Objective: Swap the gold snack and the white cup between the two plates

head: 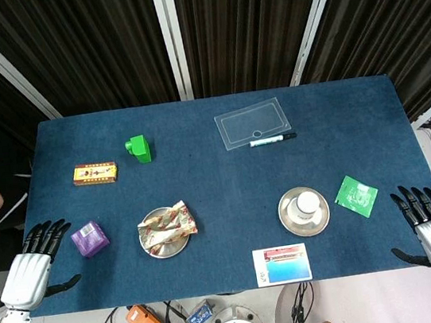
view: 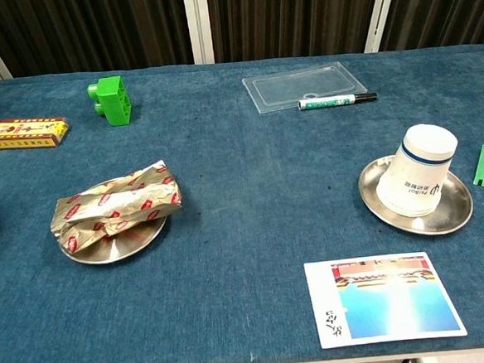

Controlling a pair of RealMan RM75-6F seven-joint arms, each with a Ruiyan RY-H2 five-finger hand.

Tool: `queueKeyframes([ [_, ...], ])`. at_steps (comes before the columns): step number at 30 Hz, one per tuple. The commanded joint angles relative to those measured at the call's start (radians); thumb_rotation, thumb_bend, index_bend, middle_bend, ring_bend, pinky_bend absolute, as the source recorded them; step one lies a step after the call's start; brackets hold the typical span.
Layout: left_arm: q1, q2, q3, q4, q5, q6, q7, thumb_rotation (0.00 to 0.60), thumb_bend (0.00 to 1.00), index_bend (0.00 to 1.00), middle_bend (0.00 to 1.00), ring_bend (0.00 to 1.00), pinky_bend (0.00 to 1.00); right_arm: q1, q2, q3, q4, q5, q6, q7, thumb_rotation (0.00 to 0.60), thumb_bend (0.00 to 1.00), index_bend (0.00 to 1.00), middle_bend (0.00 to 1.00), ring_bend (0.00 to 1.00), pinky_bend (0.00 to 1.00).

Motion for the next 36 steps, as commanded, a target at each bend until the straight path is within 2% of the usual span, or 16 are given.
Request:
queueKeyframes([
  [1, -0.003, -0.003, 0.004, 0.001, 0.007, -0.007, 0.004, 0.600, 0.08, 0.08, 0.06, 0.01, 0.06, -0.001, 0.000, -0.001, 0.000, 0.000, 0.001, -0.002, 0.501, 0.27, 0.00, 0.00, 0.00, 0.00],
  [5, -0.032, -0.029, 0.016, 0.018, 0.065, -0.021, -0.041, 0.600, 0.08, 0.08, 0.06, 0.01, 0.07, -0.001, 0.001, -0.002, -0.001, -0.002, 0.000, -0.005, 0.499, 0.27, 0.00, 0.00, 0.00, 0.00],
  [8, -0.073, -0.096, 0.019, 0.043, 0.127, -0.030, -0.152, 0.600, 0.10, 0.08, 0.06, 0.02, 0.12, -0.003, -0.002, -0.002, 0.000, -0.002, 0.002, -0.013, 0.500, 0.27, 0.00, 0.00, 0.00, 0.00],
  [11, -0.117, -0.180, -0.006, 0.033, 0.134, -0.065, -0.168, 0.600, 0.15, 0.08, 0.09, 0.07, 0.14, -0.003, -0.004, -0.002, -0.003, -0.002, 0.000, -0.018, 0.500, 0.27, 0.00, 0.00, 0.00, 0.00],
  [14, -0.170, -0.253, -0.034, -0.001, 0.094, -0.169, -0.075, 0.600, 0.18, 0.08, 0.12, 0.10, 0.14, -0.002, -0.005, -0.001, -0.005, -0.001, -0.002, -0.020, 0.500, 0.27, 0.00, 0.00, 0.00, 0.00],
  [16, -0.207, -0.294, -0.066, -0.033, 0.037, -0.254, 0.032, 0.600, 0.19, 0.09, 0.12, 0.10, 0.14, 0.000, -0.003, -0.002, -0.007, 0.001, -0.007, -0.018, 0.500, 0.27, 0.00, 0.00, 0.00, 0.00],
  [21, -0.262, -0.405, -0.153, -0.045, -0.138, -0.359, 0.247, 0.600, 0.19, 0.10, 0.13, 0.12, 0.16, 0.005, 0.008, -0.002, -0.007, 0.003, -0.015, 0.004, 0.500, 0.27, 0.00, 0.00, 0.00, 0.00],
  [26, -0.280, -0.456, -0.177, -0.036, -0.279, -0.399, 0.394, 0.600, 0.18, 0.12, 0.14, 0.13, 0.22, 0.009, 0.017, -0.002, -0.003, 0.001, -0.017, 0.024, 0.499, 0.27, 0.00, 0.00, 0.00, 0.00],
  [29, -0.291, -0.475, -0.181, -0.028, -0.343, -0.409, 0.455, 0.600, 0.18, 0.16, 0.17, 0.16, 0.25, 0.011, 0.019, -0.002, -0.004, 0.001, -0.019, 0.028, 0.499, 0.27, 0.00, 0.00, 0.00, 0.00],
  [32, -0.298, -0.491, -0.184, -0.028, -0.376, -0.403, 0.483, 0.600, 0.18, 0.22, 0.23, 0.22, 0.31, 0.011, 0.019, -0.002, -0.005, -0.002, -0.016, 0.028, 0.500, 0.27, 0.00, 0.00, 0.00, 0.00],
  [36, -0.303, -0.520, -0.185, -0.020, -0.373, -0.364, 0.506, 0.600, 0.25, 0.38, 0.40, 0.39, 0.46, 0.010, 0.019, -0.002, -0.006, -0.003, -0.014, 0.029, 0.500, 0.27, 0.00, 0.00, 0.00, 0.00],
])
